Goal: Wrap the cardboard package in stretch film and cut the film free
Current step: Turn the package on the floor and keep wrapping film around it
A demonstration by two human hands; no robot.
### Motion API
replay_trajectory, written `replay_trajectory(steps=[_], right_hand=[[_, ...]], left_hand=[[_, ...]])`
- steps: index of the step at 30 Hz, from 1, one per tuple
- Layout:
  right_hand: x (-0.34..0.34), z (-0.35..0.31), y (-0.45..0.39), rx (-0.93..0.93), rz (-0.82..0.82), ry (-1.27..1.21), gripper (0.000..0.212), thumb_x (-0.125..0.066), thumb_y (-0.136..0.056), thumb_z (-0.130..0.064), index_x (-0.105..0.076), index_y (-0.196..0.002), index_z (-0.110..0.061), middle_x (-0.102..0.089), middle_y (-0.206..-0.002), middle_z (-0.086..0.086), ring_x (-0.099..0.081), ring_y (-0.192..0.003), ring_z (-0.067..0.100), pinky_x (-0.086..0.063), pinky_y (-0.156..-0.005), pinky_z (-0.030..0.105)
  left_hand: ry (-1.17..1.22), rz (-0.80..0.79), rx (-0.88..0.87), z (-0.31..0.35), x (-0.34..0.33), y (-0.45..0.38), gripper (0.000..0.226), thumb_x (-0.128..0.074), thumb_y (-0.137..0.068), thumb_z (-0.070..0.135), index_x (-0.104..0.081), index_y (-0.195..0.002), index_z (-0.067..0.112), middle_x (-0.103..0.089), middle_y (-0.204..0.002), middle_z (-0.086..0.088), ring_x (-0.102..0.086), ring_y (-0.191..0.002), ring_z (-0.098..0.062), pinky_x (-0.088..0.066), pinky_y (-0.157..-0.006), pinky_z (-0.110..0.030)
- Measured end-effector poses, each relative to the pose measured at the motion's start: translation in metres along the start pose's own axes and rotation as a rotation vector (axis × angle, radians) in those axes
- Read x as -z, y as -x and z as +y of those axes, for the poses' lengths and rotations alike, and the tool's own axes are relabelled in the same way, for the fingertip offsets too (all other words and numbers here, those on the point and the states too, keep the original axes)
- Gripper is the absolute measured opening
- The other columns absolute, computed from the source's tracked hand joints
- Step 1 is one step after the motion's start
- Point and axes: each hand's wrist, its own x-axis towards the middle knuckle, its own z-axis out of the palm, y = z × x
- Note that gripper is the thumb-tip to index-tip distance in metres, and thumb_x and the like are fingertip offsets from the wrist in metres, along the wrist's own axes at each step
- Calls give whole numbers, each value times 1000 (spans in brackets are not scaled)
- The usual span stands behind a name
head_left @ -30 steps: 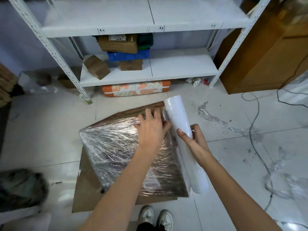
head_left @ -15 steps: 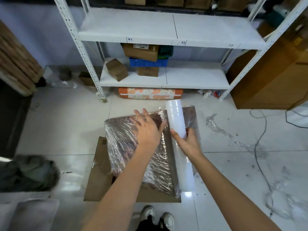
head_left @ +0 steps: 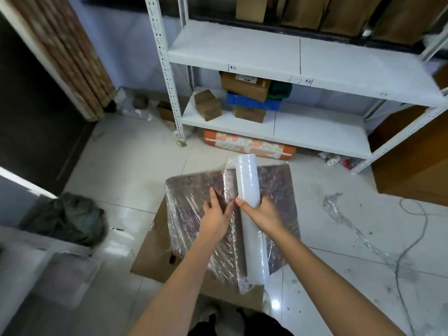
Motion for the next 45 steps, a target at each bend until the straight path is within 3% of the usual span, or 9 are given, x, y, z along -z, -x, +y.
replay_trajectory(steps=[4, 8, 11, 16, 20, 25, 31, 34, 45], right_hand=[[3, 4, -7, 34, -154, -38, 49, -73, -77, -45, -55, -110, -14, -63, -98, -2, -61, -90, 15, -49, -71, 24], [9, 21, -9, 48, -299, -123, 60, -77, -75, -36, -50, -124, -14, -63, -110, -1, -62, -96, 12, -51, -76, 24], [11, 30, -9, 81, -368, -169, 58, -79, -74, -29, -50, -122, -14, -64, -110, 1, -63, -94, 10, -52, -71, 18], [6, 33, -3, 172, -368, -102, 55, -83, -69, -30, -49, -113, -21, -64, -107, 0, -63, -94, 15, -54, -80, 34], [-4, 29, 9, 251, -370, 9, 57, -82, -68, -36, -47, -111, -26, -61, -101, -6, -61, -93, 15, -53, -77, 34], [-18, 23, 18, 261, -431, 61, 58, -83, -67, -35, -50, -112, -22, -60, -100, -6, -61, -93, 14, -47, -69, 24], [-37, 9, 29, 304, -415, 161, 67, -84, -66, -34, -51, -119, -13, -59, -103, -2, -58, -92, 15, -45, -70, 25], [-50, 5, 39, 317, -386, 184, 69, -84, -64, -38, -51, -120, -14, -61, -105, -1, -58, -90, 14, -48, -72, 26], [-98, -11, 71, 331, -403, 415, 71, -80, -65, -45, -46, -119, -14, -62, -111, 5, -62, -100, 25, -52, -79, 36]], left_hand=[[45, 46, 35, 0, 0, 1, 82, -36, -91, 63, 11, -151, 32, -15, -158, -14, -43, -130, -38, -37, -105, -53], [137, 65, 65, 0, -5, 8, 92, -30, -74, 80, 11, -148, 44, -13, -160, -4, -39, -134, -35, -35, -106, -58], [146, 136, 107, -3, -19, 15, 78, -29, -84, 74, 9, -147, 49, -4, -161, 2, -34, -138, -33, -35, -106, -57], [297, 330, 135, -8, -45, 30, 60, -31, -97, 55, -2, -149, 46, -9, -160, -3, -21, -144, -27, -24, -113, -49], [453, 438, 134, -18, -58, 39, 59, -30, -97, 56, -5, -149, 45, -8, -160, 7, -1, -147, -14, -6, -118, -50], [590, 532, 91, -43, -59, 45, 59, -37, -97, 48, -12, -149, 38, -16, -159, 7, -11, -147, -15, -12, -115, -36], [706, 576, 89, -66, -54, 49, 56, -43, -100, 37, -19, -150, 33, -26, -156, 2, -25, -135, -6, -19, -104, -22], [720, 595, 72, -80, -50, 50, 55, -42, -100, 35, -20, -150, 29, -26, -155, 3, -23, -142, -14, -17, -106, -21], [836, 552, 90, -128, -30, 64, 57, -40, -101, 26, -15, -152, 17, -21, -156, 0, -21, -142, -13, -17, -107, -15]])
